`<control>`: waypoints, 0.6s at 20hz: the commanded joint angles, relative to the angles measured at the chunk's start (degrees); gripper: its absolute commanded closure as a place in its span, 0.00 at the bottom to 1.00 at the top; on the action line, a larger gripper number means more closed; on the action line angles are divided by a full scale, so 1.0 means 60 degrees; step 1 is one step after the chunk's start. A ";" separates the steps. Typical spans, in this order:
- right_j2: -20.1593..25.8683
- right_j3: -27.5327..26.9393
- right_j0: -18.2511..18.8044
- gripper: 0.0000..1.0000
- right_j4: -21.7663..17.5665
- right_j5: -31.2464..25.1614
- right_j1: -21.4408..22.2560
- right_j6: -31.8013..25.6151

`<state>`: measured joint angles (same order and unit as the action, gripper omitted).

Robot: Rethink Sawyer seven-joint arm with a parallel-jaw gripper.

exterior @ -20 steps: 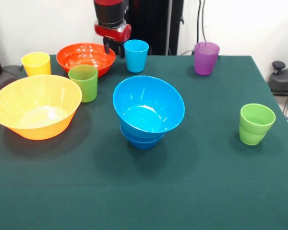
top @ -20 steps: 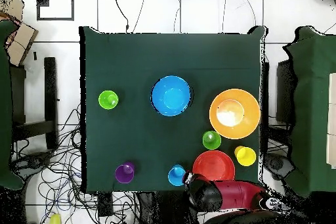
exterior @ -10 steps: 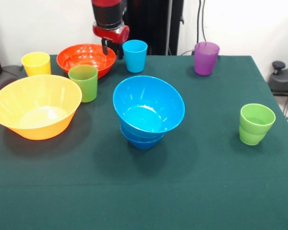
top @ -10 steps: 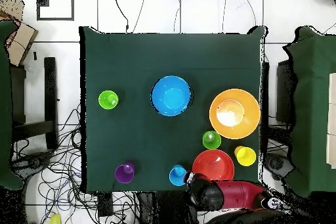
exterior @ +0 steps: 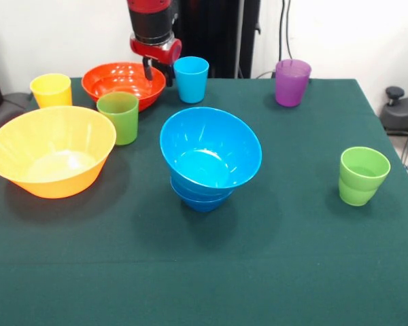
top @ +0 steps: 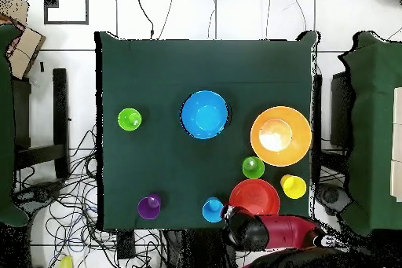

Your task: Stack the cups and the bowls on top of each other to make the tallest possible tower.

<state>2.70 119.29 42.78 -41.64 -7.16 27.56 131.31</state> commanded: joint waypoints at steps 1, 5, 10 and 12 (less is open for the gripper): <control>0.0734 -0.1419 -0.0058 0.00 -0.0564 0.0212 -0.0322 -0.0386; 0.0788 -0.1493 -0.0028 0.00 -0.0545 0.0165 -0.0311 -0.0424; 0.0912 -0.1637 0.0080 0.00 -0.0548 0.0065 -0.0408 -0.0536; 0.0907 -0.1714 0.0065 0.00 -0.0565 0.0086 -0.0478 -0.0529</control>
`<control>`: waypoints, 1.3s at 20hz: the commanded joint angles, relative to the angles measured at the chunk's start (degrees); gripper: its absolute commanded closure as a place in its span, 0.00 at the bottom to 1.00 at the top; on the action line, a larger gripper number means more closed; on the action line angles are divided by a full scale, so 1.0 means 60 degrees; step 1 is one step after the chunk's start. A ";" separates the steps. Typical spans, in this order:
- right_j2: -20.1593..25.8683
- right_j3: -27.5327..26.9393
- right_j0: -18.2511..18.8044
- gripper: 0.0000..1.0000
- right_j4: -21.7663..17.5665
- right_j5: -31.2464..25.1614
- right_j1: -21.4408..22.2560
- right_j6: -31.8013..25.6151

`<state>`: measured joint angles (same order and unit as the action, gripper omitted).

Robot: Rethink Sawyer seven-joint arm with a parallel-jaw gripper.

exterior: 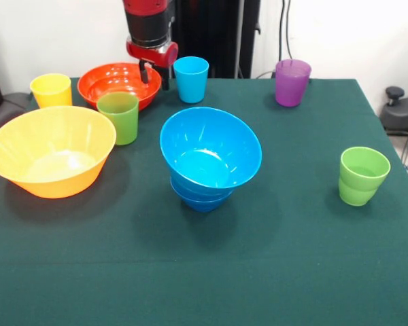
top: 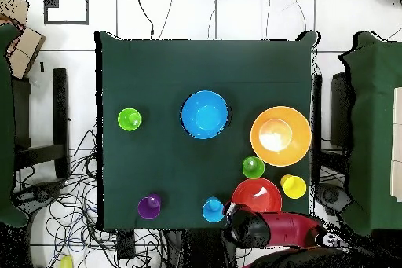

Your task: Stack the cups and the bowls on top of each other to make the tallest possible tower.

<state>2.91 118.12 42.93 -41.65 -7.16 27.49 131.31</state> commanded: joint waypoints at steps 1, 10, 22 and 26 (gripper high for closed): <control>0.0885 -0.1549 0.0045 0.00 -0.0561 0.0067 -0.0482 -0.0543; 0.0886 -0.1624 0.0021 0.00 -0.0546 0.0189 -0.0479 -0.0452; 0.0932 -0.1611 0.0102 1.00 -0.0583 0.0278 -0.0497 -0.0426; 0.0920 -0.1608 0.0076 1.00 -0.0586 0.0277 -0.0509 -0.0401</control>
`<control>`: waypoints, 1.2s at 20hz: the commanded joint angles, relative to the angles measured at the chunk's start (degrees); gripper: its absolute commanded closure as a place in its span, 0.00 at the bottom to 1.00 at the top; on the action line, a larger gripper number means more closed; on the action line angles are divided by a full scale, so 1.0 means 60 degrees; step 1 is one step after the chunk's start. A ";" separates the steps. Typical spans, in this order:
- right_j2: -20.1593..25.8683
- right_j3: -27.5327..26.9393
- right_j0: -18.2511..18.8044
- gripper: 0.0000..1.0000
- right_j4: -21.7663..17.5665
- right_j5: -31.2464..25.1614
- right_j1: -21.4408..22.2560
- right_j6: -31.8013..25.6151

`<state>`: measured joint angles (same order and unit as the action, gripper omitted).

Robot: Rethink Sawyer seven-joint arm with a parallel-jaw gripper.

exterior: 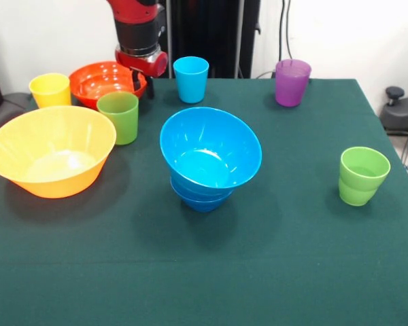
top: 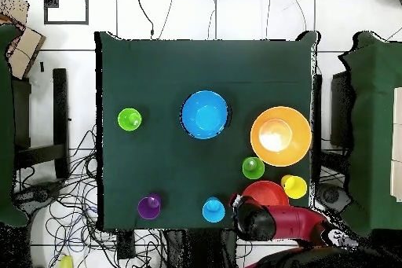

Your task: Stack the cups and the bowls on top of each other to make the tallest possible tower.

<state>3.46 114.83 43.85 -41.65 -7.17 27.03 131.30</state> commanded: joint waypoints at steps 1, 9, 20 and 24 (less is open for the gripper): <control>0.0849 -0.1041 -0.0050 1.00 -0.0564 0.0270 -0.0436 -0.0390; 0.0850 -0.0990 -0.0315 1.00 -0.0200 0.0004 -0.0188 -0.0179; 0.1316 -0.0721 -0.0681 1.00 0.0843 -0.1399 0.0844 -0.0199; 0.1406 -0.0765 -0.0863 1.00 0.1173 -0.2026 0.1250 -0.0335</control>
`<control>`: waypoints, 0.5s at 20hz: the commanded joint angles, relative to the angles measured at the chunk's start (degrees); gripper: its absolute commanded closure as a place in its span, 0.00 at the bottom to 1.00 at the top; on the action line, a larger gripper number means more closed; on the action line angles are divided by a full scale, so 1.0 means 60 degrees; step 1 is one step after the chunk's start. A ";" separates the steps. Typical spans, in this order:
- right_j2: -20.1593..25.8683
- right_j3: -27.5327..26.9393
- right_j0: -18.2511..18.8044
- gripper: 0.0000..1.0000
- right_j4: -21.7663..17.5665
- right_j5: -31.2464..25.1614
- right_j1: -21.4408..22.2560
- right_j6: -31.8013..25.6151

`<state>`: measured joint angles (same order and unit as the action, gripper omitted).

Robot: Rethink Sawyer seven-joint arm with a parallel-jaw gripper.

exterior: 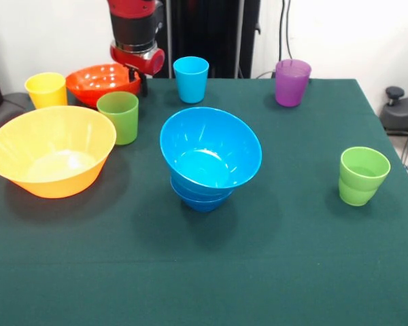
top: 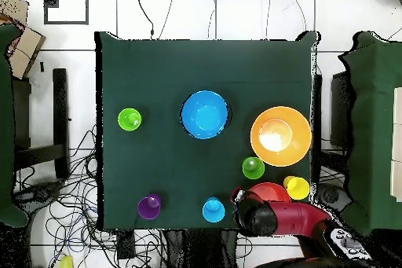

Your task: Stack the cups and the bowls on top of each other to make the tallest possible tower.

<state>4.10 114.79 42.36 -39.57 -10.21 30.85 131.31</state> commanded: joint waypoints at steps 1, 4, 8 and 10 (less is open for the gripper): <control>0.1315 -0.0764 -0.0648 1.00 0.0891 -0.1634 0.0688 -0.0362; 0.1401 -0.0787 -0.0701 1.00 0.1051 -0.1889 0.0850 -0.0408; 0.1478 -0.0866 -0.0769 1.00 0.1173 -0.2062 0.0935 -0.0385; 0.1508 -0.0925 -0.0796 1.00 0.1237 -0.2141 0.0954 -0.0392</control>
<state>5.70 114.74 40.22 -35.56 -17.87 35.85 131.31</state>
